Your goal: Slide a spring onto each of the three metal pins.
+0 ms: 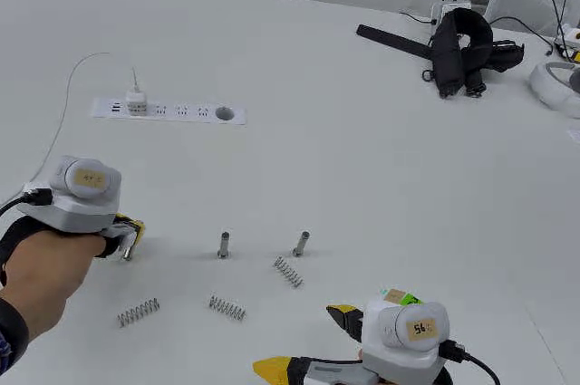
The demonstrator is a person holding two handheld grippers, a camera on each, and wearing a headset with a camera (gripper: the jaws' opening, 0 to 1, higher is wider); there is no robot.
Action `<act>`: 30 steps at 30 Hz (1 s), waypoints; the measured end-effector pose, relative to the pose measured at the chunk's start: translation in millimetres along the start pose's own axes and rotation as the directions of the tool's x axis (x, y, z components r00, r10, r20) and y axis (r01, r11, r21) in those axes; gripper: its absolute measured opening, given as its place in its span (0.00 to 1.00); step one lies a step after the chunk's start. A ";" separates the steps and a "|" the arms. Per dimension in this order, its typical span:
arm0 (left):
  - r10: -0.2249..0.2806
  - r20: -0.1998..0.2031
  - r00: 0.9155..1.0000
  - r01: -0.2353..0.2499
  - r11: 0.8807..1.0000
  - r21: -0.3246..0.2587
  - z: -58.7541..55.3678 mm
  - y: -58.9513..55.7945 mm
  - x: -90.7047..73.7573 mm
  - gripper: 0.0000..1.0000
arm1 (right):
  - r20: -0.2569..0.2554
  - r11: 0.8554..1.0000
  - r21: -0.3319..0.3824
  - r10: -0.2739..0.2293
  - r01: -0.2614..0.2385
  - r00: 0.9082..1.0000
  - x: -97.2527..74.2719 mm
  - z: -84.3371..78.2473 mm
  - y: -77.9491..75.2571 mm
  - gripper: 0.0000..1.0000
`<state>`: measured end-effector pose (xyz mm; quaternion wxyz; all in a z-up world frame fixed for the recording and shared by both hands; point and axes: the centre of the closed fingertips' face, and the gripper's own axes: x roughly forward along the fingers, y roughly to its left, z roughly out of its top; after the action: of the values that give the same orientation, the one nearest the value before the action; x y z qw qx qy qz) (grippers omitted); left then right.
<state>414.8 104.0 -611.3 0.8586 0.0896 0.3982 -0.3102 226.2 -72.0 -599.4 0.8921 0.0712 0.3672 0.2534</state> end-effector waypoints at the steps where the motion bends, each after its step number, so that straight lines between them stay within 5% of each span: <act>1: 0.002 0.005 1.000 -0.002 1.000 0.003 0.8 0.0 -1.1 0.07 | 0.001 1.000 0.001 -0.001 0.001 1.000 -0.1 0.3 -0.1 0.90; 30: -0.005 -0.005 1.000 0.006 0.999 0.052 -13.3 -13.3 -20.0 0.07 | -0.011 1.000 -0.013 0.008 -0.008 1.000 1.6 -4.3 3.6 0.90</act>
<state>388.6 108.1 -604.1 0.8541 0.1113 0.3924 -0.3226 222.8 -68.4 -602.4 0.8894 0.0655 0.3703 0.2598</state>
